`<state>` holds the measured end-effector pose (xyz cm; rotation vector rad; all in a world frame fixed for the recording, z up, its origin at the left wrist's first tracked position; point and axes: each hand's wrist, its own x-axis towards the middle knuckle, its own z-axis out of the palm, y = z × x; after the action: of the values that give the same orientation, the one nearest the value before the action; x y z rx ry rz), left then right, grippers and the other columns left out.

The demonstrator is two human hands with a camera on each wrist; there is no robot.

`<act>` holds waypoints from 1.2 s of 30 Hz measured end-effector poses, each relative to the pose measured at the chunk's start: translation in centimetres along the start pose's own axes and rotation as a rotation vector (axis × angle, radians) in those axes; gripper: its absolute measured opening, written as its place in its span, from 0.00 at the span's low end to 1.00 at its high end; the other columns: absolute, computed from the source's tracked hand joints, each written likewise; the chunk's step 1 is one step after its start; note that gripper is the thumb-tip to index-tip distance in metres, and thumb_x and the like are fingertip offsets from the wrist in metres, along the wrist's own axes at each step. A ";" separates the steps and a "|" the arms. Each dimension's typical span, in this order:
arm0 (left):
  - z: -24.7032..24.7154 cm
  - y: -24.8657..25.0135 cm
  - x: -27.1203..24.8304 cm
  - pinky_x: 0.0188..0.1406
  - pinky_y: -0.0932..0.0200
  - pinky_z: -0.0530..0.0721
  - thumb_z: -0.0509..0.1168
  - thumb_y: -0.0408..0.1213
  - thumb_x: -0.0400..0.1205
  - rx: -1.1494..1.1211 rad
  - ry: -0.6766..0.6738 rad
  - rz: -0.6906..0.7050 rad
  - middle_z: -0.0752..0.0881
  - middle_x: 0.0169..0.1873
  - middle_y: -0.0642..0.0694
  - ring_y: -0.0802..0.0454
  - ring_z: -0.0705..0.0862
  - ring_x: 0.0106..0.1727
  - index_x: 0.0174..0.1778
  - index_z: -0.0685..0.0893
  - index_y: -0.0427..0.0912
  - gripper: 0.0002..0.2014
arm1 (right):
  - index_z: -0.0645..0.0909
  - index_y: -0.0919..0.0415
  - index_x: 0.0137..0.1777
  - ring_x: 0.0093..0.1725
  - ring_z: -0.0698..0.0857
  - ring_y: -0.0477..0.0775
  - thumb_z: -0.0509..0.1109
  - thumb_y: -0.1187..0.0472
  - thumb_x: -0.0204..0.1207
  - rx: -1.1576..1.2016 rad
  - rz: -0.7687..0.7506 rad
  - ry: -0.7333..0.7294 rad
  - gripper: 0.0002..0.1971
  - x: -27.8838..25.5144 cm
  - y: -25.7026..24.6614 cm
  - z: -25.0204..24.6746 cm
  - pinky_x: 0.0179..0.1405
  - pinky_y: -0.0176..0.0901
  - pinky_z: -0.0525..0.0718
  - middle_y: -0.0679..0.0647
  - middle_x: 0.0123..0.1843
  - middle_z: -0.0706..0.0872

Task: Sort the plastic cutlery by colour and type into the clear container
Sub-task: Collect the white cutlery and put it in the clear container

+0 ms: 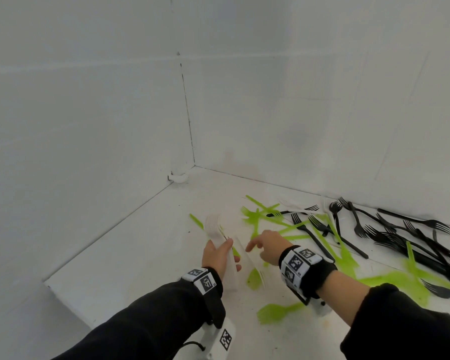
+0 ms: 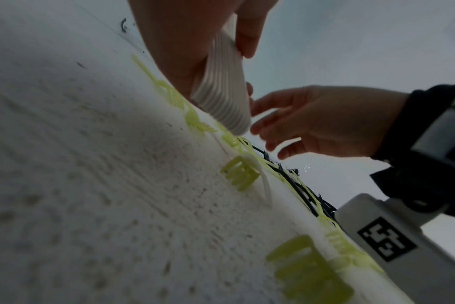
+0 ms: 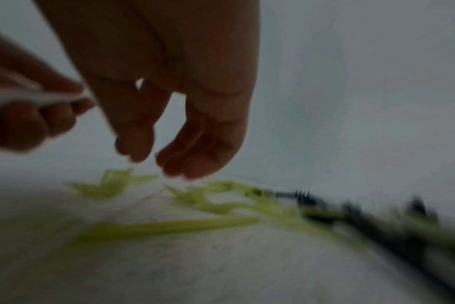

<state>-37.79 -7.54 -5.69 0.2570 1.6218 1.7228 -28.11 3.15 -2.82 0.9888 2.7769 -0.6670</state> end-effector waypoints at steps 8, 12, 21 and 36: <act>0.7 -0.8 -0.3 0.26 0.57 0.81 0.65 0.31 0.81 0.039 -0.038 0.004 0.79 0.35 0.40 0.46 0.80 0.29 0.52 0.77 0.36 0.06 | 0.84 0.52 0.58 0.56 0.79 0.55 0.68 0.71 0.74 -0.260 -0.083 -0.146 0.17 0.6 1.1 1.8 0.51 0.45 0.79 0.54 0.59 0.75; 1.5 -1.1 -0.5 0.26 0.56 0.82 0.64 0.27 0.80 0.065 -0.064 0.013 0.80 0.38 0.39 0.47 0.80 0.30 0.53 0.77 0.36 0.07 | 0.85 0.55 0.57 0.63 0.76 0.54 0.68 0.60 0.77 -0.083 -0.121 -0.008 0.10 -0.3 2.0 1.0 0.60 0.46 0.76 0.51 0.54 0.72; 4.3 -2.5 -1.0 0.30 0.54 0.80 0.65 0.28 0.81 0.114 -0.121 0.018 0.79 0.32 0.41 0.44 0.79 0.30 0.46 0.77 0.37 0.03 | 0.79 0.68 0.49 0.45 0.78 0.57 0.57 0.67 0.83 0.484 -0.005 0.577 0.09 -2.2 6.0 -2.3 0.49 0.43 0.74 0.61 0.53 0.83; 11.6 -5.1 -4.7 0.50 0.48 0.80 0.62 0.33 0.83 0.153 -0.294 -0.029 0.85 0.44 0.41 0.42 0.83 0.48 0.54 0.80 0.41 0.05 | 0.77 0.59 0.52 0.27 0.78 0.45 0.63 0.66 0.81 0.732 0.190 0.379 0.04 -8.2 8.5 0.6 0.25 0.28 0.80 0.52 0.34 0.78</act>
<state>-25.58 -1.84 -6.79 0.5325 1.5299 1.4627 -16.47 4.06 -4.34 1.6194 2.6942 -1.6811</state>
